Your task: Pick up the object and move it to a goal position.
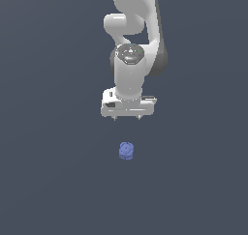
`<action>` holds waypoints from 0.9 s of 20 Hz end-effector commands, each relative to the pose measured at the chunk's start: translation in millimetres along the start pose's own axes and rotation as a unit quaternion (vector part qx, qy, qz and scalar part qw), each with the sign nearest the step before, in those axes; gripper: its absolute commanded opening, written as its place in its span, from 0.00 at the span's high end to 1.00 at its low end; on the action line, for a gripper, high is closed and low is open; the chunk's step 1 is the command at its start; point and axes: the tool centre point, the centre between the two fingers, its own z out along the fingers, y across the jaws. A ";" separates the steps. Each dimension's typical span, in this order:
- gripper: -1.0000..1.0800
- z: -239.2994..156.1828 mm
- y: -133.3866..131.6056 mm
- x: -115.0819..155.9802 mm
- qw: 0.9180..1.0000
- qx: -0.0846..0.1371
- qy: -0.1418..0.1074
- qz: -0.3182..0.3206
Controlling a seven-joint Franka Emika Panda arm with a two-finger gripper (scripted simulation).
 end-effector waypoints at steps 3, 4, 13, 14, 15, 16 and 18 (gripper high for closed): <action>0.04 -0.6 -0.5 0.1 1.000 -0.001 0.000 -0.001; 0.04 -1.4 -1.1 0.2 1.000 -0.002 0.000 -0.002; 0.04 -8.2 -6.3 1.6 1.000 -0.010 -0.001 -0.011; 0.04 -8.2 -6.2 1.3 1.000 -0.010 -0.001 -0.011; 0.04 -8.3 -6.1 1.3 1.000 -0.010 -0.001 -0.011; 0.04 -8.1 -6.4 1.6 1.000 -0.010 -0.001 -0.011; 0.04 -7.0 -6.1 3.3 1.000 -0.010 -0.001 -0.009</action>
